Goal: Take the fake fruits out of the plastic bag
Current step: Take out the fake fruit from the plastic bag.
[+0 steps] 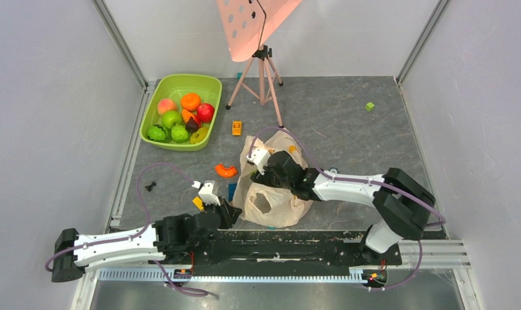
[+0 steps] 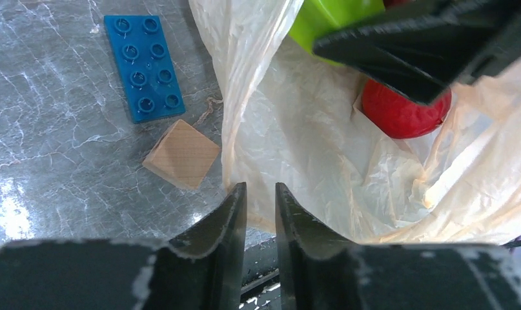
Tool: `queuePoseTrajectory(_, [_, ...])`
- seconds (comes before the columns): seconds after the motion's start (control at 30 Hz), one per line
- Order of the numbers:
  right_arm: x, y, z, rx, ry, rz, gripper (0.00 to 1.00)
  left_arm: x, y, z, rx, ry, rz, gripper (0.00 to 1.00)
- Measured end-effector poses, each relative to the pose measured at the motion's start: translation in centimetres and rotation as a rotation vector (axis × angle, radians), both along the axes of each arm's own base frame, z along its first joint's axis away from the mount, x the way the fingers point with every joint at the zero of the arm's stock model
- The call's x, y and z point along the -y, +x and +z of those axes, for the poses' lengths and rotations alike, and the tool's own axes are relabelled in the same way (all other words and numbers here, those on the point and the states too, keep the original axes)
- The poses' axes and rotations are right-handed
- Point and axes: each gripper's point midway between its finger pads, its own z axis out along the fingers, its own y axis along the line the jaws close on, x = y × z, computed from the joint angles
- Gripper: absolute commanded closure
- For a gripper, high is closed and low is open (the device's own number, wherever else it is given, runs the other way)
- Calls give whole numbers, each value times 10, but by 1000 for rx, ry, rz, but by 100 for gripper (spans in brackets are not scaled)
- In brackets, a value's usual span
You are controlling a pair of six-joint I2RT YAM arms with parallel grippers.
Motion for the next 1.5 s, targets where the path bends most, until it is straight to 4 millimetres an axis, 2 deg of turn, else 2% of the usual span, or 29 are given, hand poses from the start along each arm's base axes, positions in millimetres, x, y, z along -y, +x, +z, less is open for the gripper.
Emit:
queuePoseTrajectory(0.2, [4, -44, 14, -97, 55, 121, 65, 2, 1, 11, 11, -23, 2, 42])
queuePoseTrajectory(0.33, [11, -73, 25, -150, 108, 199, 65, 9, 3, 37, 36, -79, -9, 30])
queuePoseTrajectory(0.5, [10, -96, 46, -172, 208, 281, 65, 17, 3, 78, 78, -181, -29, 17])
queuePoseTrajectory(0.6, [5, -106, 59, -175, 289, 322, 66, 20, 4, 95, 93, -228, -31, 11])
queuePoseTrajectory(0.8, [1, -117, 82, -151, 432, 359, 66, 19, 7, 109, 110, -254, -9, 0])
queuePoseTrajectory(1.13, [-8, -117, 117, -99, 612, 364, 67, 26, 13, 123, 114, -294, 19, 1])
queuePoseTrajectory(1.33, [-14, -120, 133, -80, 677, 381, 67, 33, 14, 138, 120, -357, 24, 19])
queuePoseTrajectory(1.5, [-17, -121, 136, -81, 695, 387, 67, 41, 15, 144, 118, -390, 19, 37])
